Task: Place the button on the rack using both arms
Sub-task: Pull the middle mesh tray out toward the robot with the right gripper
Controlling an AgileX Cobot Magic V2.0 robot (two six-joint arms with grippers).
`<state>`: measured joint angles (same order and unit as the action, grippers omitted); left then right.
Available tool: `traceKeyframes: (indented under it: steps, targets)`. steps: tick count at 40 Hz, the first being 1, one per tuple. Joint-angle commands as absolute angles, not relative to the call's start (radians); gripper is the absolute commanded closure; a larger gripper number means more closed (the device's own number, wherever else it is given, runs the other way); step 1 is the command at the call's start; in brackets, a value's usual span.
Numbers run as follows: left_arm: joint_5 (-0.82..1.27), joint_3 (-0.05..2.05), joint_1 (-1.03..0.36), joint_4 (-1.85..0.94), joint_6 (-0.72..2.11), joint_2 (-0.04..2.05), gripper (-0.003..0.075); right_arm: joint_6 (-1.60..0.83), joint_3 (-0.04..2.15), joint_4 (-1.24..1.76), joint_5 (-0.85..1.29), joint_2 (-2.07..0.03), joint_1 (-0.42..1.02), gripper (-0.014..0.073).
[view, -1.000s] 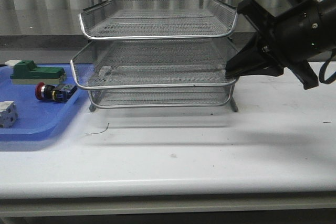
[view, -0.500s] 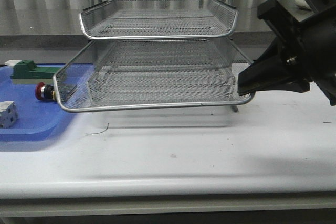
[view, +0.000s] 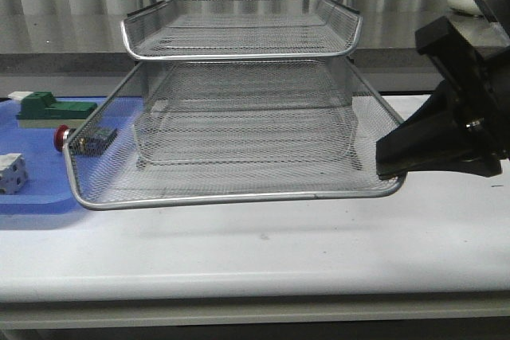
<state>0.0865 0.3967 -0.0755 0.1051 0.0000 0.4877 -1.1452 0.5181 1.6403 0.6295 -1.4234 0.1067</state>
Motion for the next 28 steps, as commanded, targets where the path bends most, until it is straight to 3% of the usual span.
traceKeyframes:
  steps: [1, 5, 10, 20, 23, 28]
  targets:
    - [0.0, 0.432, -0.074, 0.095, 0.0, 0.496, 0.0091, -1.159, 0.53, 1.656, 0.672, -1.394, 0.107, 0.0363]
    - [0.0, 0.432, -0.074, 0.095, 0.0, 0.496, 0.0091, -1.171, 0.536, 1.663, 0.682, -1.391, 0.107, 0.0158]
    - [0.0, 0.432, -0.074, 0.095, 0.0, 0.496, 0.0091, -1.171, 0.54, 1.663, 0.673, -1.343, 0.1, 0.003]
    - [0.0, 0.432, -0.074, 0.095, 0.0, 0.496, 0.0091, -1.168, 0.545, 1.596, 0.626, -1.127, -0.04, 0.005]
    - [0.0, 0.432, -0.074, 0.095, 0.0, 0.496, 0.0091, -1.149, 0.57, 1.529, 0.611, -1.08, -0.082, 0.0122]
    - [0.0, 0.432, -0.074, 0.095, 0.0, 0.496, 0.0091, -1.058, 0.667, 1.363, 0.618, -1.035, -0.109, 0.0325]
